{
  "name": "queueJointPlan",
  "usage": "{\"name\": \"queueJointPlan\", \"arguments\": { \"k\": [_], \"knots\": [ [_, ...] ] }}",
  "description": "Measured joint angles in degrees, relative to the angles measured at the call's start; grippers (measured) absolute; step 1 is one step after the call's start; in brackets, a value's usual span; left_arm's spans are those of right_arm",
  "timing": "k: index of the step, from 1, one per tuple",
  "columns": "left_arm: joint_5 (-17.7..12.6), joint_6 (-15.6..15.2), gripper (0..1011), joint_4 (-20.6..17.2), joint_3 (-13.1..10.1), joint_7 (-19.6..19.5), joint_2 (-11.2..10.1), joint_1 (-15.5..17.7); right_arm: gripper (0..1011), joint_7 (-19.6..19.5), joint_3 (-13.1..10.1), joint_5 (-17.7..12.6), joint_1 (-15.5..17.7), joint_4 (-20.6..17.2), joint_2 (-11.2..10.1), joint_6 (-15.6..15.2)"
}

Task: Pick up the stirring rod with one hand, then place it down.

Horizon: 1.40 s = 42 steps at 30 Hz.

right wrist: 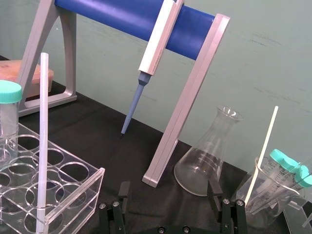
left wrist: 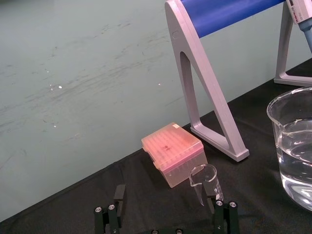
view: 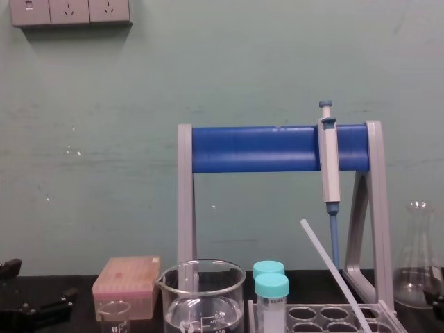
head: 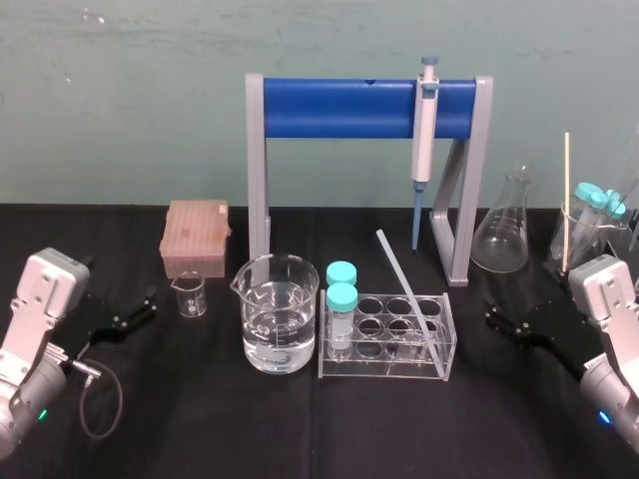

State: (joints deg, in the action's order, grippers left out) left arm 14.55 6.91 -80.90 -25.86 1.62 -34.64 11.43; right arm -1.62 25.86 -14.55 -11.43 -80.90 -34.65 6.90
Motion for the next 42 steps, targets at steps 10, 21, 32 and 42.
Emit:
{"name": "queueJointPlan", "arguments": {
  "k": [10,21,32,42],
  "knots": [
    [0.0,0.0,1000,0.0,0.0,0.0,0.0,0.0,1000,0.0,0.0,0.0,0.0,0.0,0.0,0.0],
    [0.0,0.0,1000,0.0,0.0,0.0,0.0,0.0,1000,0.0,0.0,0.0,0.0,0.0,0.0,0.0],
    [0.0,0.0,1000,0.0,0.0,0.0,0.0,0.0,1000,0.0,0.0,0.0,0.0,0.0,0.0,0.0],
    [0.0,0.0,1000,0.0,0.0,0.0,0.0,0.0,1000,0.0,0.0,0.0,0.0,0.0,0.0,0.0]
  ]
}}
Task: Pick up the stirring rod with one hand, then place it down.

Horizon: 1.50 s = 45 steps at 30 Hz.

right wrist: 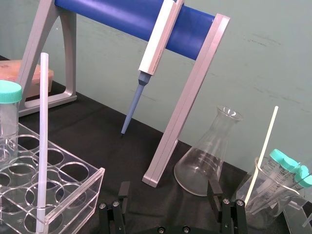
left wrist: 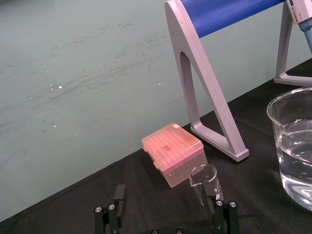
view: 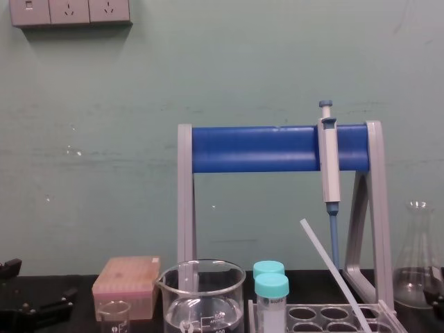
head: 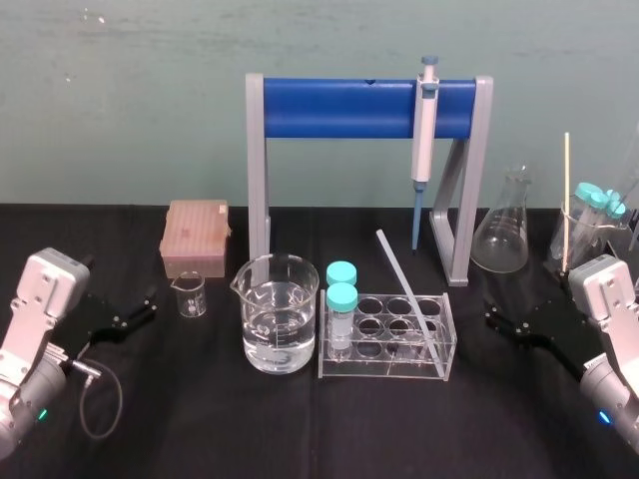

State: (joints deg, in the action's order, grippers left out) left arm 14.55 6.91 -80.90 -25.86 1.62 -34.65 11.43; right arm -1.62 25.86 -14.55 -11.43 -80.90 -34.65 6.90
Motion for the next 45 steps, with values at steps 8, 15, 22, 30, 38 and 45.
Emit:
{"name": "queueJointPlan", "arguments": {
  "k": [8,15,22,30,38,45],
  "knots": [
    [0.0,0.0,1000,0.0,0.0,0.0,0.0,0.0,1000,0.0,0.0,0.0,0.0,0.0,0.0,0.0],
    [0.0,0.0,1000,0.0,0.0,0.0,0.0,0.0,1000,0.0,0.0,0.0,0.0,0.0,0.0,0.0],
    [0.0,0.0,1000,0.0,0.0,0.0,0.0,0.0,1000,0.0,0.0,0.0,0.0,0.0,0.0,0.0],
    [0.0,0.0,1000,0.0,0.0,0.0,0.0,0.0,1000,4.5,-1.5,-1.7,0.5,-1.5,-0.3,2.8],
    [0.0,0.0,1000,0.0,0.0,0.0,0.0,0.0,1000,13.7,-0.9,-4.0,-2.1,-1.3,0.4,6.1],
    [0.0,0.0,1000,0.0,0.0,0.0,0.0,0.0,1000,20.5,0.0,-6.1,-6.2,2.3,2.6,6.7]
  ]
}}
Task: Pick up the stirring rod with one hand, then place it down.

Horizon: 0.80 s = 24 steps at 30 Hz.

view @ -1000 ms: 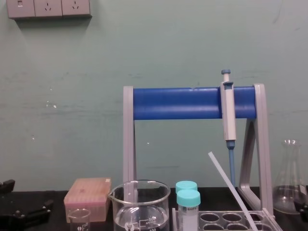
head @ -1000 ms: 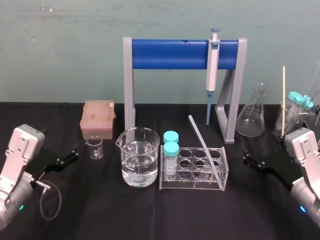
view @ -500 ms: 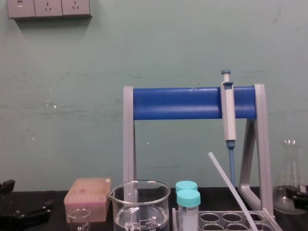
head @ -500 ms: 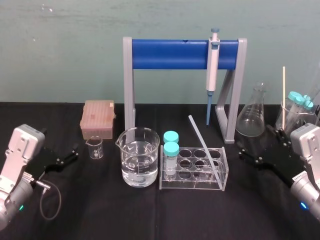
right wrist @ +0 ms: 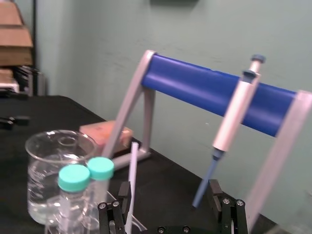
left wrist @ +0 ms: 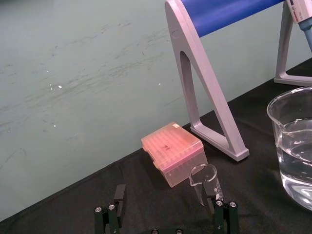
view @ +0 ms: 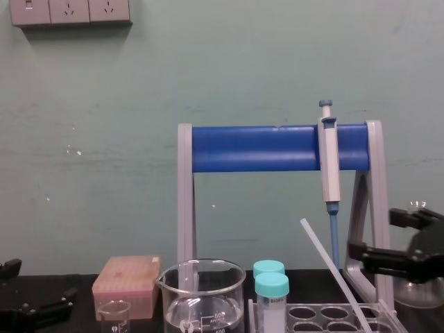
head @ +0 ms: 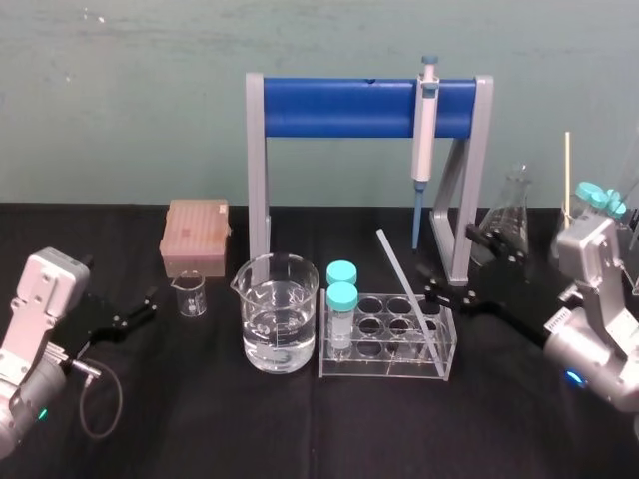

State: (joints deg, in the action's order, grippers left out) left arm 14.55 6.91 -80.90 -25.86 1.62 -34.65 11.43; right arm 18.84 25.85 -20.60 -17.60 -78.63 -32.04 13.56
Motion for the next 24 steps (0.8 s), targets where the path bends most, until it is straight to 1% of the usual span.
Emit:
{"name": "queueJointPlan", "arguments": {
  "k": [3,8,9,13,16,20,24],
  "knots": [
    [0.0,0.0,1000,0.0,0.0,0.0,0.0,0.0,1000,3.7,0.5,-0.9,-2.5,2.7,1.6,-0.1],
    [0.0,0.0,1000,0.0,0.0,0.0,0.0,0.0,1000,8.1,1.2,-2.0,-5.4,6.3,3.4,-0.7],
    [0.0,0.0,1000,0.0,0.0,0.0,0.0,0.0,1000,9.6,1.3,-2.5,-6.3,7.4,4.0,-1.0],
    [0.0,0.0,1000,0.0,0.0,0.0,0.0,0.0,1000,12.2,1.6,-3.5,-7.8,9.5,5.1,-1.9],
    [0.0,0.0,1000,0.0,0.0,0.0,0.0,0.0,1000,15.2,1.6,-4.9,-9.8,12.5,6.8,-3.8],
    [0.0,0.0,1000,0.0,0.0,0.0,0.0,0.0,1000,17.2,1.6,-5.8,-11.2,15.0,8.0,-5.4],
    [0.0,0.0,1000,0.0,0.0,0.0,0.0,0.0,1000,18.5,1.5,-5.9,-12.0,16.9,8.9,-6.3]
  ]
}}
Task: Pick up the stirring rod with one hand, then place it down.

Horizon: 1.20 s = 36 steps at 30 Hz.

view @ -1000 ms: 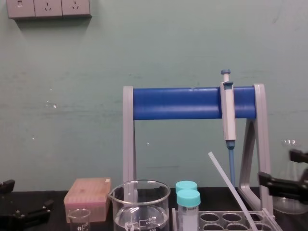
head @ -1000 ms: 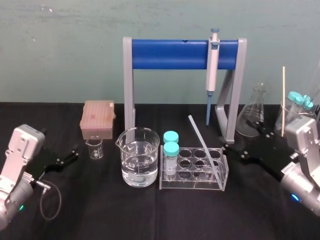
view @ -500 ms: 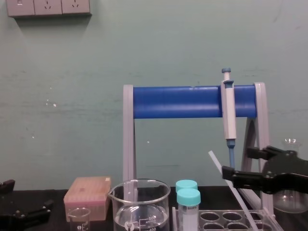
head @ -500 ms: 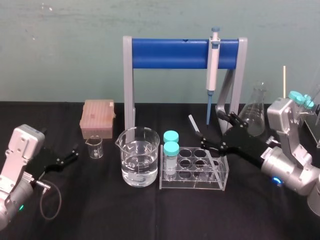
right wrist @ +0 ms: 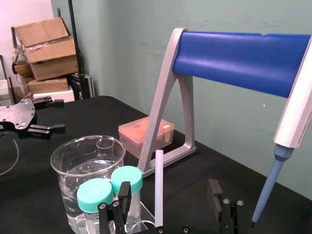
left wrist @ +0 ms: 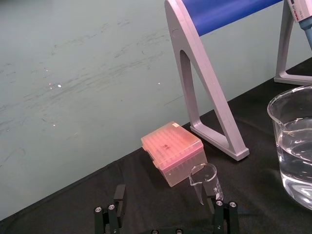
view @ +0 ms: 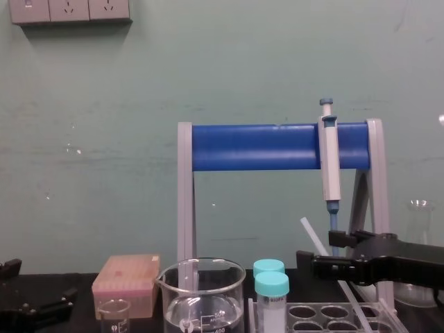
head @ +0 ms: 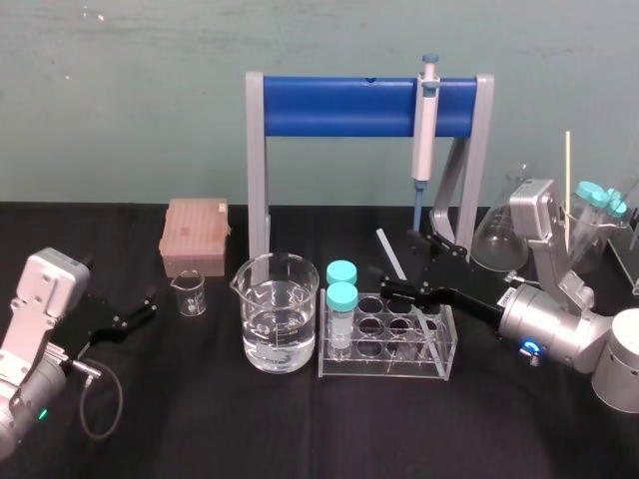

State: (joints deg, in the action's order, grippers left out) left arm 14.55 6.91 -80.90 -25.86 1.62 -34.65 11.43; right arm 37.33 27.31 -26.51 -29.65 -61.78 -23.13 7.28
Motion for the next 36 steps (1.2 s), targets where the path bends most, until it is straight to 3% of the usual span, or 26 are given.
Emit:
{"name": "queueJointPlan", "arguments": {
  "k": [20,27,36],
  "knots": [
    [0.0,0.0,1000,0.0,0.0,0.0,0.0,0.0,997,0.8,-0.2,0.4,-0.7,1.4,0.8,-0.2],
    [0.0,0.0,1000,0.0,0.0,0.0,0.0,0.0,852,0.8,-0.2,0.4,-0.7,1.4,0.8,-0.2],
    [0.0,0.0,1000,0.0,0.0,0.0,0.0,0.0,567,0.8,-0.2,0.4,-0.6,1.3,0.7,-0.2]
  ]
}}
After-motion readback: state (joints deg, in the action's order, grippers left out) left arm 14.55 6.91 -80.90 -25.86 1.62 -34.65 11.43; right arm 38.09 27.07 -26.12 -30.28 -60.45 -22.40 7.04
